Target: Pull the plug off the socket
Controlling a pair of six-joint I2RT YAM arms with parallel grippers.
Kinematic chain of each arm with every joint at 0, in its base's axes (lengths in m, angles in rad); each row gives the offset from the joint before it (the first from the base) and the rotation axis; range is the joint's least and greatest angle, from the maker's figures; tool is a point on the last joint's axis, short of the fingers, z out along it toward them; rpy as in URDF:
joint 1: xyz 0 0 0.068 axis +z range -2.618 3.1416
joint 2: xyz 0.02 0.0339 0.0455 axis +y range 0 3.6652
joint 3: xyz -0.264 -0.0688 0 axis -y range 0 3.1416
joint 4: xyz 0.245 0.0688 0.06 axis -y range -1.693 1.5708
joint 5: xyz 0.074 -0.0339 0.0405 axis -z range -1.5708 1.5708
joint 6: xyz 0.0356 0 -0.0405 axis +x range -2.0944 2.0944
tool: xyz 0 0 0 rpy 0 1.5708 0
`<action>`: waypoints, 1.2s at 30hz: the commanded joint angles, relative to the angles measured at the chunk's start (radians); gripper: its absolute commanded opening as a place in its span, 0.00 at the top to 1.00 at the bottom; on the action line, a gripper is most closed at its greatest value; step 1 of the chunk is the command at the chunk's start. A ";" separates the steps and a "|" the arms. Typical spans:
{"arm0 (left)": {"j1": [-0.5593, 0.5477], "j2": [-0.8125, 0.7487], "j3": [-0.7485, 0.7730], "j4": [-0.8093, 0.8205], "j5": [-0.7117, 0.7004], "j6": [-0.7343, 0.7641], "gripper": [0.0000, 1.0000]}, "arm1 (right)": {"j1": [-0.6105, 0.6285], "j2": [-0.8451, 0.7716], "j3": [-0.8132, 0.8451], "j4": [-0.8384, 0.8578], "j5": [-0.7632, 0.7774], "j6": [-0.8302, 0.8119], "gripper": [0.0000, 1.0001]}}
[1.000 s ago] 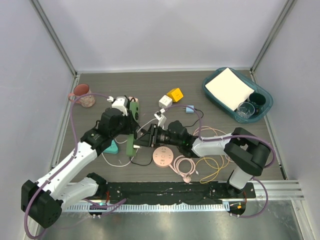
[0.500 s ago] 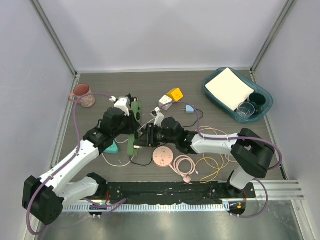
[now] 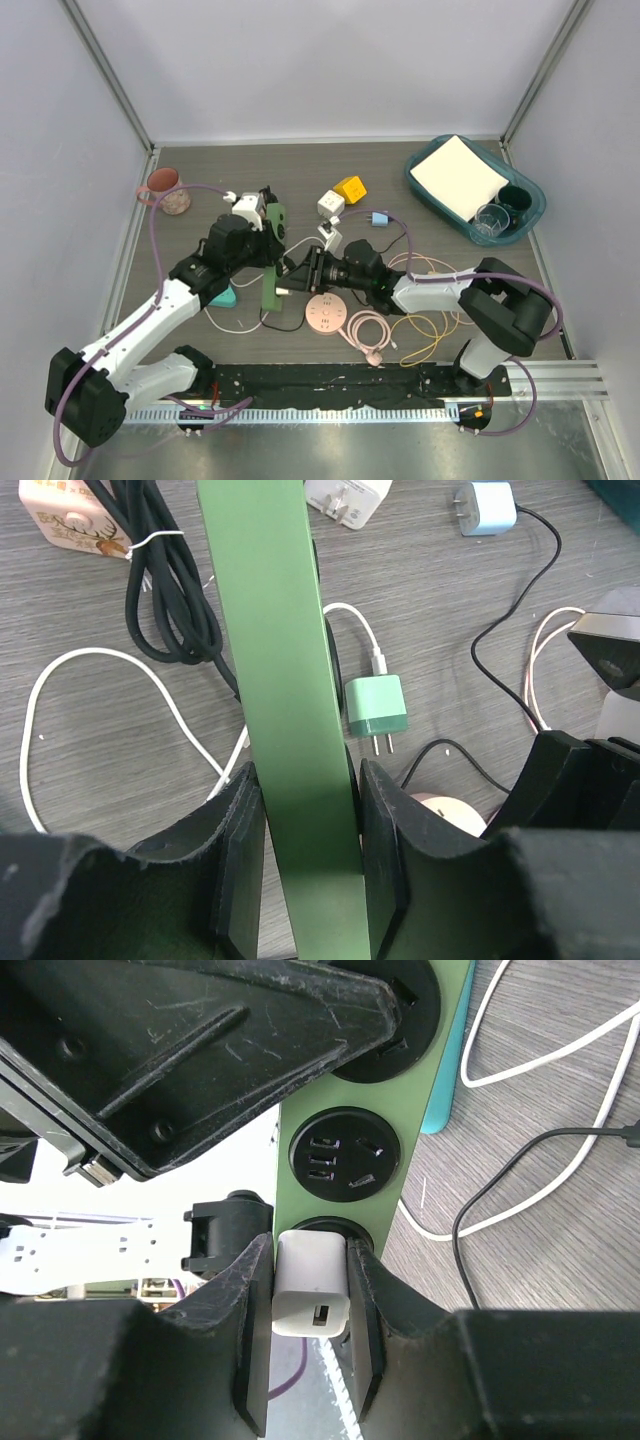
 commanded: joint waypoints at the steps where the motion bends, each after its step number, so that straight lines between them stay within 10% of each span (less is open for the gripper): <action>1: 0.037 0.008 0.035 -0.017 -0.169 0.160 1.00 | -0.028 -0.030 -0.018 0.103 -0.081 0.046 0.99; 8: 0.037 0.024 0.039 -0.028 -0.177 0.165 1.00 | 0.018 -0.148 0.168 -0.478 0.119 -0.263 0.99; 21: 0.037 0.047 0.041 -0.045 -0.201 0.182 1.00 | -0.088 -0.145 -0.019 -0.072 -0.098 -0.037 0.99; 28: 0.037 0.055 0.044 -0.048 -0.186 0.180 1.00 | -0.046 -0.203 0.143 -0.513 0.076 -0.281 0.99; 36: 0.037 0.072 0.047 -0.046 -0.171 0.191 1.00 | -0.094 -0.181 0.151 -0.409 -0.056 -0.153 0.99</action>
